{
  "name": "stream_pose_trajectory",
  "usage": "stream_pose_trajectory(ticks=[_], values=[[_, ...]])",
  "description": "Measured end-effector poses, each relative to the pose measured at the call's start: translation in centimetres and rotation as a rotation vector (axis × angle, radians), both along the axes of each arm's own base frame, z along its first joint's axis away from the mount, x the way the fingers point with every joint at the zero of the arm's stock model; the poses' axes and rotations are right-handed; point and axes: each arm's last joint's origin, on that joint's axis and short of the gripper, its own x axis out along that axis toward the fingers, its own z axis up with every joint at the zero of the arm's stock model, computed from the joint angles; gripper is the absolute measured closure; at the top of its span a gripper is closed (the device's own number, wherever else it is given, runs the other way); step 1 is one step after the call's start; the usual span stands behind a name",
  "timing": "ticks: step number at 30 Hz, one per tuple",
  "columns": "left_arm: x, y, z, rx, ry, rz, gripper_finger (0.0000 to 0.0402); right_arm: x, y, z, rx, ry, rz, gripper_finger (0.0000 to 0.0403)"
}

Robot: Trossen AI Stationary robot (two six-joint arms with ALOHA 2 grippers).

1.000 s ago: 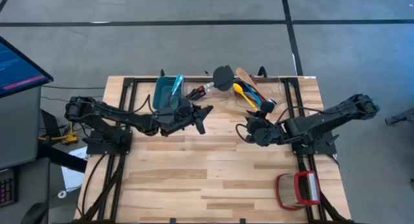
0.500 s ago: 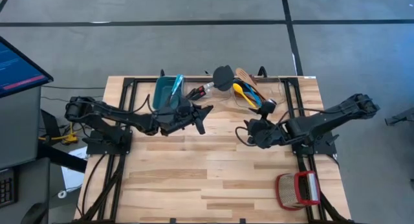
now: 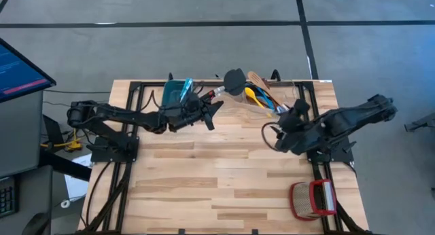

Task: Pick & Place Kitchen Items
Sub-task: Put the brown slotted serving spoon into the right transparent bin

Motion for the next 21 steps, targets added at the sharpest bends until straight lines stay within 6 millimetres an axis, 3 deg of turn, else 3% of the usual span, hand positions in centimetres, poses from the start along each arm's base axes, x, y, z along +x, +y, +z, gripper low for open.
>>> stream_pose_trajectory(ticks=[6, 11, 21], values=[[0.0, 2.2, 0.7, 0.008, -0.019, 0.032, 0.0401, -1.3, 0.7, 3.3, 0.224, -0.073, 0.033, 0.0279], [2.1, 3.6, 1.3, 0.023, -0.033, -0.034, 0.0401, -2.0, 1.7, 4.9, 0.263, -0.124, 0.108, 0.0385], [6.9, 5.8, -0.5, 0.023, 0.015, -0.049, 0.0401, -3.3, 3.8, 5.1, 0.367, -0.185, 0.134, 0.0400]])
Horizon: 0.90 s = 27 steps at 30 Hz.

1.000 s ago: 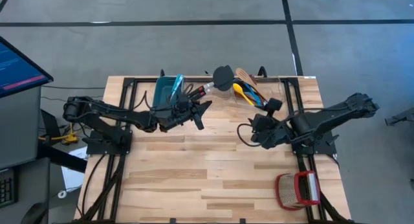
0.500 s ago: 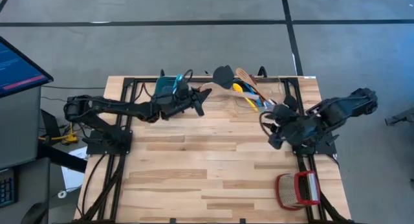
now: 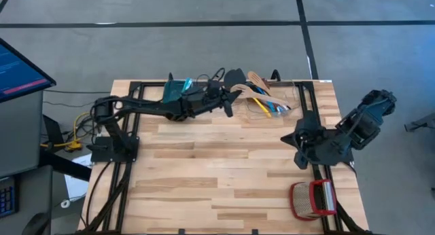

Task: Pick & Place Kitchen Items
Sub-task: Put the brown slotted serving spoon into the right transparent bin

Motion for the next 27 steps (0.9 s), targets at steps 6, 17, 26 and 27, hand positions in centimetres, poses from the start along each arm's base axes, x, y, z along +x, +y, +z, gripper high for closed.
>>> stream_pose_trajectory(ticks=[6, 17, 26, 27], values=[[1.7, 1.5, -2.8, -0.021, 0.061, 0.094, 0.0401, -0.7, 0.8, 0.1, 0.002, -0.058, -0.013, 0.0400], [4.3, 3.5, -5.9, -0.074, 0.094, 0.054, 0.0401, -1.0, 1.3, 0.2, 0.021, -0.080, -0.017, 0.0401], [5.5, 3.8, -8.3, -0.100, 0.156, 0.028, 0.0401, -1.0, 1.2, 0.2, 0.021, -0.079, -0.022, 0.0402], [5.5, 3.8, -8.4, -0.101, 0.157, 0.029, 0.0400, -1.0, 1.2, 0.2, 0.022, -0.078, -0.021, 0.0402]])
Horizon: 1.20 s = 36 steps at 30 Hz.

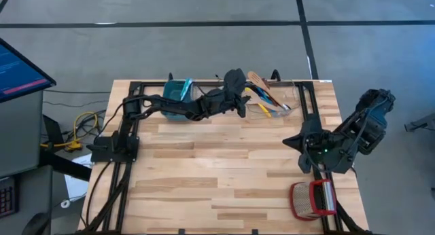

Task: Pick & Place Kitchen Items
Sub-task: Put the brown slotted serving spoon into the right transparent bin, then return to Home Position

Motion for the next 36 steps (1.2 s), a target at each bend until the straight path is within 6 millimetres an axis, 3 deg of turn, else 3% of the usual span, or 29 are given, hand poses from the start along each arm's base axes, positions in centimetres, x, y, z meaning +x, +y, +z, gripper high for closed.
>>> stream_pose_trajectory(ticks=[8, 21, 28, 32, 36], values=[[-0.2, 0.2, 0.5, 0.009, -0.016, 0.024, 0.0383, 0.0, 0.0, 0.0, 0.000, 0.000, 0.000, 0.0402], [-0.4, 0.9, -0.1, 0.003, 0.020, 0.074, 0.0256, 0.0, 0.1, 0.0, 0.034, -0.009, -0.020, 0.0403], [-0.8, 2.4, 0.1, 0.007, 0.001, 0.111, 0.0230, 0.0, 0.1, 0.0, 0.039, -0.014, -0.020, 0.0402], [-1.2, 3.1, 1.2, 0.025, -0.064, 0.128, 0.0232, 0.0, 0.1, 0.0, 0.039, -0.014, -0.020, 0.0402], [-1.6, 2.9, 3.7, 0.041, -0.128, 0.093, 0.0239, 0.0, 0.1, 0.0, 0.039, -0.014, -0.020, 0.0402]])
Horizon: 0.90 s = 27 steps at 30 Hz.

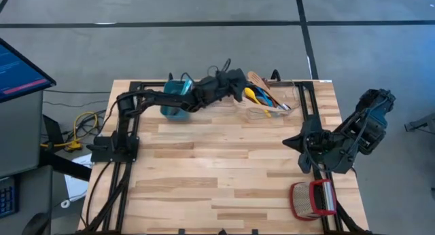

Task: Pick & Place Kitchen Items
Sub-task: Return to Home Position

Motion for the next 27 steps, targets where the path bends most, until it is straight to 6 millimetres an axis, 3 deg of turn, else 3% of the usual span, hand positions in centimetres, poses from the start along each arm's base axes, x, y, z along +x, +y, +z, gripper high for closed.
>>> stream_pose_trajectory(ticks=[7, 12, 19, 23, 27], values=[[-2.2, -3.3, 7.8, 0.147, -0.102, -0.262, 0.0280, 0.2, 0.2, 0.2, -0.009, -0.024, 0.027, 0.0402], [-5.5, -7.0, 12.7, 0.263, 0.012, -0.354, 0.0332, 0.7, 0.5, 0.7, -0.059, -0.079, 0.061, 0.0402], [-10.8, -11.8, 16.7, 0.283, 0.139, -0.474, 0.0397, 1.6, 0.3, 1.5, -0.149, -0.137, 0.072, 0.0402], [-13.5, -13.8, 17.5, 0.325, 0.124, -0.522, 0.0399, 2.6, -0.3, 1.9, -0.200, -0.148, 0.111, 0.0402], [-16.1, -15.1, 17.3, 0.331, 0.118, -0.437, 0.0400, 4.1, -1.2, 2.7, -0.226, -0.174, 0.187, 0.0402]])
